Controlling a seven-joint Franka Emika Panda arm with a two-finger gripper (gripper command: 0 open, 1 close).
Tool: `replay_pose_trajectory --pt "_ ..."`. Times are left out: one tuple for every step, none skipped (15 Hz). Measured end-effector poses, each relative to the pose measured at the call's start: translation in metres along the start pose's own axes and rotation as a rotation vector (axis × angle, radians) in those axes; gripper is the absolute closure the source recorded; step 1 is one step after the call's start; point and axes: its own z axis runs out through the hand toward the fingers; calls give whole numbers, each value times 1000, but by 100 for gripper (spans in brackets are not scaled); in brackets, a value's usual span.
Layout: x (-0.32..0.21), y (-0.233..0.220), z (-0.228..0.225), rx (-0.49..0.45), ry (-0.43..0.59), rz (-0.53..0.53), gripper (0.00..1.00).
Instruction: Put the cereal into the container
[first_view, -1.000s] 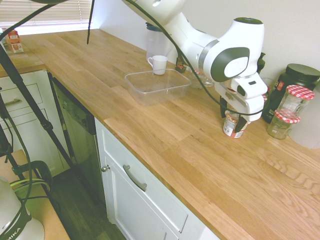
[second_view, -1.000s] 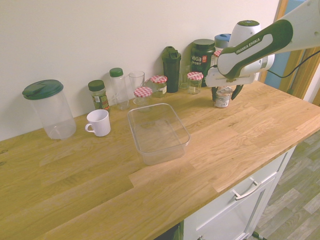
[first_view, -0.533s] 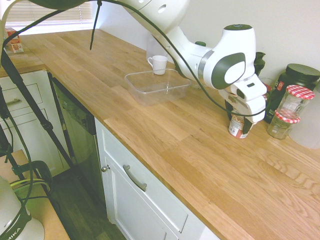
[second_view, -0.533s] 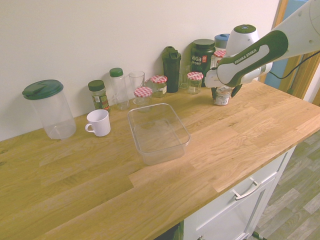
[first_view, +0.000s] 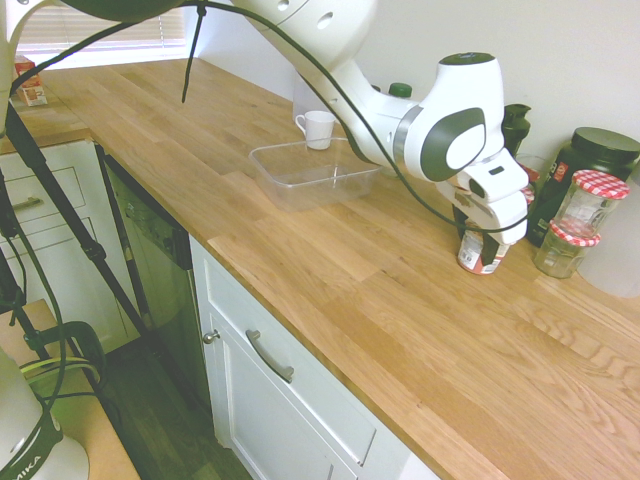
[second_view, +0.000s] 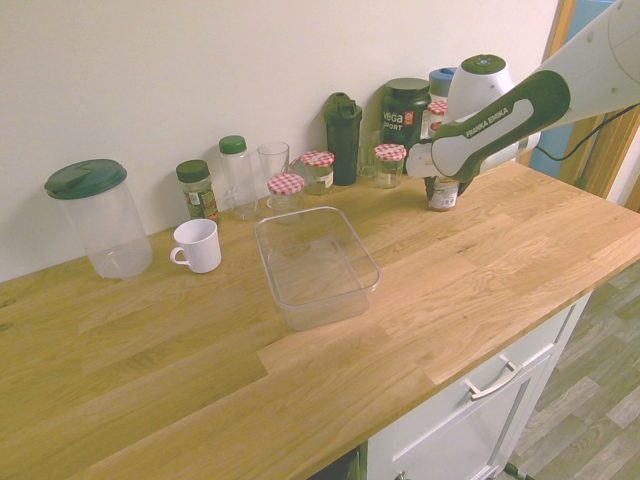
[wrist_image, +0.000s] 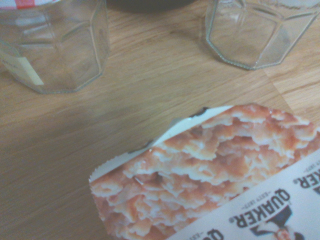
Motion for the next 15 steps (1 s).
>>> replay_pose_trajectory --pt "-2 0 0 7 3 -3 100" --pt "-6 0 -1 11 4 -11 100" --pt "-11 3 -4 16 3 -20 100" --pt "-17 7 -8 18 1 -34 100" --pt "-27 14 -15 23 0 -59 100" --pt "-37 21 -27 35 4 -90 100" --pt "-50 28 -42 53 13 -120 100" --pt "-63 35 -59 70 25 -148 100" --pt "-78 44 -74 82 37 -173 100" --pt "-94 53 -90 92 46 -203 100" --pt "-111 61 -106 101 59 -235 100" --pt "-130 69 -122 106 77 -271 100" --pt "-150 74 -140 115 99 -304 100" --pt "-172 77 -156 121 111 -338 100" --pt "-194 76 -173 122 125 -382 100"
